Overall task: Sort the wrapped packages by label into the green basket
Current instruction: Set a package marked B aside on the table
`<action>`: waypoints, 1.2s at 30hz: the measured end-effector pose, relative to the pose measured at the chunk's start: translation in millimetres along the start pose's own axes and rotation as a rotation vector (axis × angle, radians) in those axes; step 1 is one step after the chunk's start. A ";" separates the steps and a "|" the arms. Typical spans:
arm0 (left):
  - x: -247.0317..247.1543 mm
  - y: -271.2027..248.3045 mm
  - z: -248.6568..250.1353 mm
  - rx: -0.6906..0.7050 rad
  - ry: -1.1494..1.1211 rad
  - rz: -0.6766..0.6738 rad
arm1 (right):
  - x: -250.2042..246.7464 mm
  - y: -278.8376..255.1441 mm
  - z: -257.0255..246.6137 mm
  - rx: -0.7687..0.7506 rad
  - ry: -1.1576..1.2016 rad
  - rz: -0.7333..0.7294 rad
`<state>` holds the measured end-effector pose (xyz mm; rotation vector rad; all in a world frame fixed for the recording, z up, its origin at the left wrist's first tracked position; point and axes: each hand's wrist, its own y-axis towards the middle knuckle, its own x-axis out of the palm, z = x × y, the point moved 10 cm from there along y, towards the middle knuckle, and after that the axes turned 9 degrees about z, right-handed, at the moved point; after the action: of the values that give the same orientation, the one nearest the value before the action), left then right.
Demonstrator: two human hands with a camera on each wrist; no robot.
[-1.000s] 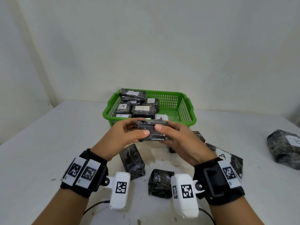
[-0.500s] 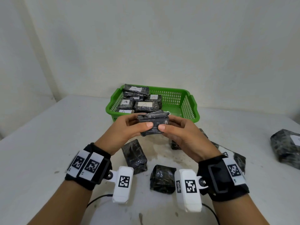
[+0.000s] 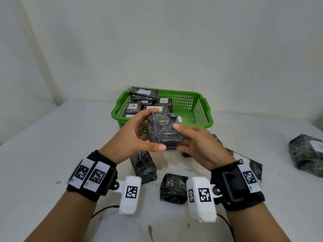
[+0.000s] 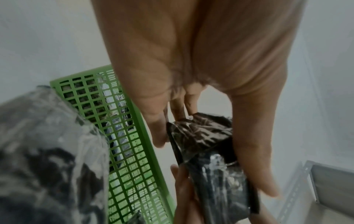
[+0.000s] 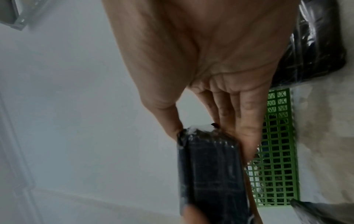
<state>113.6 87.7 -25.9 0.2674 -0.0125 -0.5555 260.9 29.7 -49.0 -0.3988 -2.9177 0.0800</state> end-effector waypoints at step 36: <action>-12.6 3.6 -6.2 -0.080 -0.148 0.076 | -1.8 6.9 -13.1 -0.228 -0.109 -0.034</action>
<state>105.4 98.8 -30.2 0.1472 -0.1432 -0.4977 266.9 36.1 -37.1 -0.3901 -3.0503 -0.2456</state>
